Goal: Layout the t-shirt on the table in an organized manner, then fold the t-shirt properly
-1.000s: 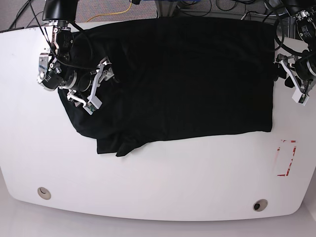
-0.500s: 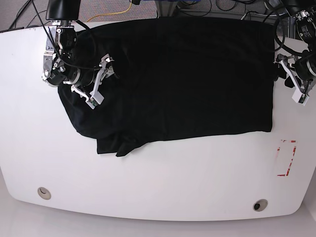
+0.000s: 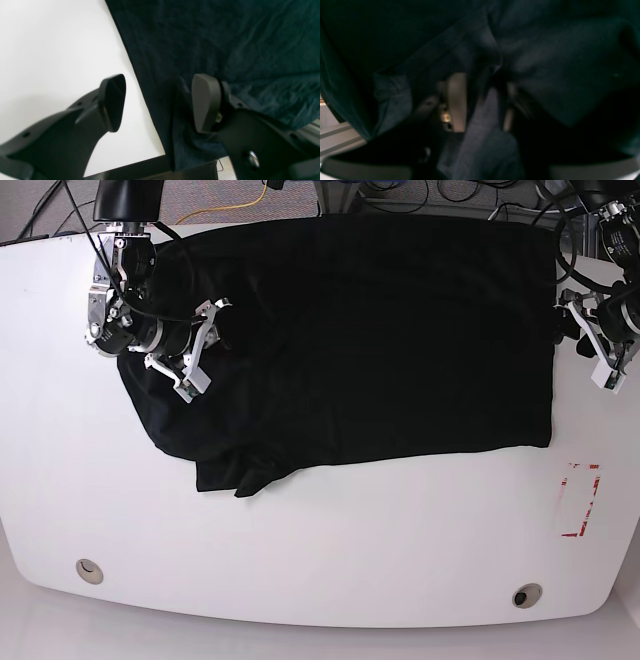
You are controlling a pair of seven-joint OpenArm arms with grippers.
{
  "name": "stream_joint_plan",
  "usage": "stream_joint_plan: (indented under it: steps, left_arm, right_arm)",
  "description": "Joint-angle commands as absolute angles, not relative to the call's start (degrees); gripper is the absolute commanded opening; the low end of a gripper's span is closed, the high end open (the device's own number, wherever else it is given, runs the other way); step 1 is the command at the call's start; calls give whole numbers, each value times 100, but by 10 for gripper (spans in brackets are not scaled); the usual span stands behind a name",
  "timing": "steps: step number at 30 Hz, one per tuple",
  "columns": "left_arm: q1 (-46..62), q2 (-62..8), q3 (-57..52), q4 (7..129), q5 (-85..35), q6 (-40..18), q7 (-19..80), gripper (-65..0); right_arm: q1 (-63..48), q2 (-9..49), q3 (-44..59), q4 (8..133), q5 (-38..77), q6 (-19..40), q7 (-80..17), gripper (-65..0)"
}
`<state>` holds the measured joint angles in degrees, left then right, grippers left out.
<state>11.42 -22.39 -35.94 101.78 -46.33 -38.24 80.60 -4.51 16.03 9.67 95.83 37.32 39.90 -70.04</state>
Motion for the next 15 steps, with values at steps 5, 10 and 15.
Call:
stream_joint_plan:
  steps: [5,10,15]
  left_arm:
    - [1103,-2343,-3626,10255,-4716,-3829,8000,-258]
    - [1103,-2343,-3626,10255,-4716,-3837,8000,-258]
    - [1103,-2343,-3626,10255,-4716,-3837,8000,-258]
  right_arm:
    - [-365,1657,980,9314,3802,4000,-6879,-422]
    - [-365,1657,989,9200,3802,4000,-6870,-379]
    - [-365,1657,989,9209,3802,4000,-6835,-468]
